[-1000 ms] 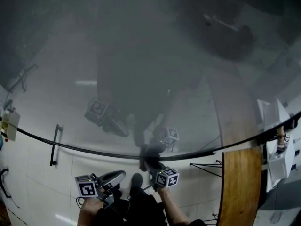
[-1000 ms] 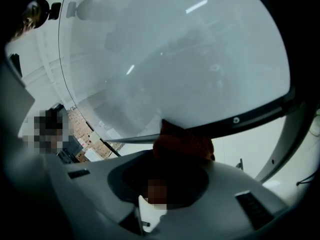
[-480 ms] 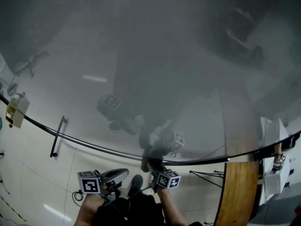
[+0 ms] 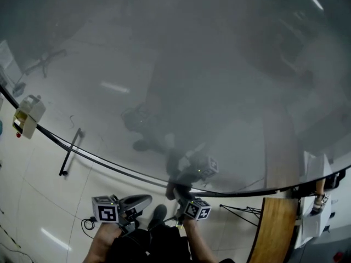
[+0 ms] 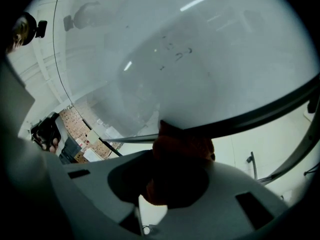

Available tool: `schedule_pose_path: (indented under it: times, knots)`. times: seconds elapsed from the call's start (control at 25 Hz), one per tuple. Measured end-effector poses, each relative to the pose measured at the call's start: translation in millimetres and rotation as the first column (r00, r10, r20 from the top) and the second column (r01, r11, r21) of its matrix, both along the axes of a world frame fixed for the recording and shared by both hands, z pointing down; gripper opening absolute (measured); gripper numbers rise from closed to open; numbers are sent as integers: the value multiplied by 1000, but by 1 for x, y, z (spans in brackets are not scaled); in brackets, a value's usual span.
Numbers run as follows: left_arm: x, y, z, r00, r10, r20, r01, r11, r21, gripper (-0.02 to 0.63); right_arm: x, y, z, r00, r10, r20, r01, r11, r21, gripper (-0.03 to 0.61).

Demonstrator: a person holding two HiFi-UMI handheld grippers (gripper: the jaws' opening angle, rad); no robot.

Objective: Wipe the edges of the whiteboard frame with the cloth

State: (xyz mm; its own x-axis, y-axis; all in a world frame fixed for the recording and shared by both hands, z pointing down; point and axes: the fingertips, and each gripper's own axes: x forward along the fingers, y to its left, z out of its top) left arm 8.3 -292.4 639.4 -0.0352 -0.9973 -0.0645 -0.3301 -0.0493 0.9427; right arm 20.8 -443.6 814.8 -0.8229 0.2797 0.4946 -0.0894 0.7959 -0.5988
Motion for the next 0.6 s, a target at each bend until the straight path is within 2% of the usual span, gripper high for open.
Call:
schedule_pose_path:
  times: [0.2,0.36,0.6]
  knots:
    - [-17,26,2,1000,-6,24,6,1000,2,-11,-14,19,6,1000,18,-4,-18,1000,-6,75]
    - [-25,45,2,1000,2,10,-2,1000,18,-11,-24,31,11,999,44,-5,-44,999,-7,74]
    - [-35,63,9,1000,-5,12,5,1000,-11,-11,-39,52,9,999,30,-12,-30,999,-16,75]
